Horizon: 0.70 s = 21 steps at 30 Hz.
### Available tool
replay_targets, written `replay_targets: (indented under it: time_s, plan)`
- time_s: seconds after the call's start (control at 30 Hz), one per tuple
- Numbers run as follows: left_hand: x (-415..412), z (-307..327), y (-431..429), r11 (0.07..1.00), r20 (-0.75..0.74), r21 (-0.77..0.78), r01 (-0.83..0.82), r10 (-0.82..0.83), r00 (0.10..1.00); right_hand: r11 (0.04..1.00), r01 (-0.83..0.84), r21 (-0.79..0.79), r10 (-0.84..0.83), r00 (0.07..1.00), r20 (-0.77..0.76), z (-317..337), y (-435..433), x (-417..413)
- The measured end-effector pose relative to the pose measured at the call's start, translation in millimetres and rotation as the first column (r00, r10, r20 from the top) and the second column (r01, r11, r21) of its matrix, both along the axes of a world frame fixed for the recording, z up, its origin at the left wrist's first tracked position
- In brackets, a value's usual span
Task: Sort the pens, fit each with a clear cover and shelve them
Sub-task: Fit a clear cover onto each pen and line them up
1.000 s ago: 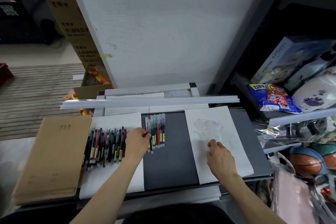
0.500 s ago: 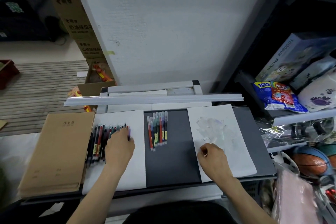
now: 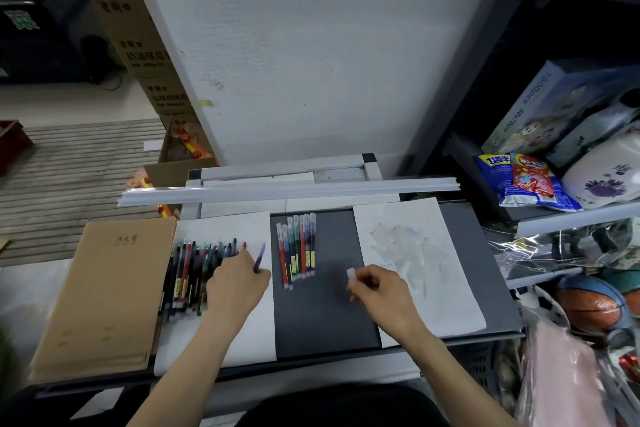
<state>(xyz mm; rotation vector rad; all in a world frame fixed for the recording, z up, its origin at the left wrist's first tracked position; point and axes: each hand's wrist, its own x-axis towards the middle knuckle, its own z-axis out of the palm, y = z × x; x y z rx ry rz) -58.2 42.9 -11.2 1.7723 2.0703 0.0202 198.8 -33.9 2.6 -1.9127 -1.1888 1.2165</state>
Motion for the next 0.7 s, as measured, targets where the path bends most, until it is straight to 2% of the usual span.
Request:
replay_targets:
  time_s: [0.1, 0.2, 0.33, 0.4, 0.47, 0.57, 0.7]
  plan:
    - [11.0, 16.5, -8.2, 1.0, 0.214, 0.013, -0.013, 0.01, 0.977, 0.994, 0.112, -0.009, -0.11, 0.947, -0.303, 8.7, 3.0, -3.5]
    - [28.7, 38.4, -22.8, 1.0, 0.448, -0.013, 0.01, -0.003, 0.894, 0.977, 0.208, -0.056, -0.202, 0.792, -0.577, 19.3, 6.2, -5.7]
    - [45.6, 49.7, -43.2, 1.0, 0.666, -0.019, 0.01, 0.005, 0.746, 0.936, 0.326, -0.132, -0.309, 0.585, -0.75, 41.1, 11.7, -4.3]
    - [51.9, 55.2, -53.0, 0.999, 0.714, -0.016, 0.044, -0.019, 0.7, 0.912, 0.366, -0.185, -0.356, 0.48, -0.802, 50.7, 13.5, -5.2]
    - [58.3, 63.7, -61.4, 0.997, 0.741, 0.016, 0.077, -0.063, 0.668, 0.902, 0.377, -0.208, -0.366, 0.417, -0.832, 59.7, 14.0, -8.7]
    - [64.7, 71.6, -67.1, 0.994, 0.765, 0.059, 0.091, -0.104, 0.635, 0.909, 0.371, -0.192, -0.344, 0.402, -0.849, 69.0, 13.3, -14.4]
    - [65.3, 74.0, -66.7, 0.994, 0.763, 0.061, 0.093, -0.107, 0.638, 0.932, 0.351, -0.088, -0.276, 0.532, -0.801, 74.4, 12.3, -18.0]
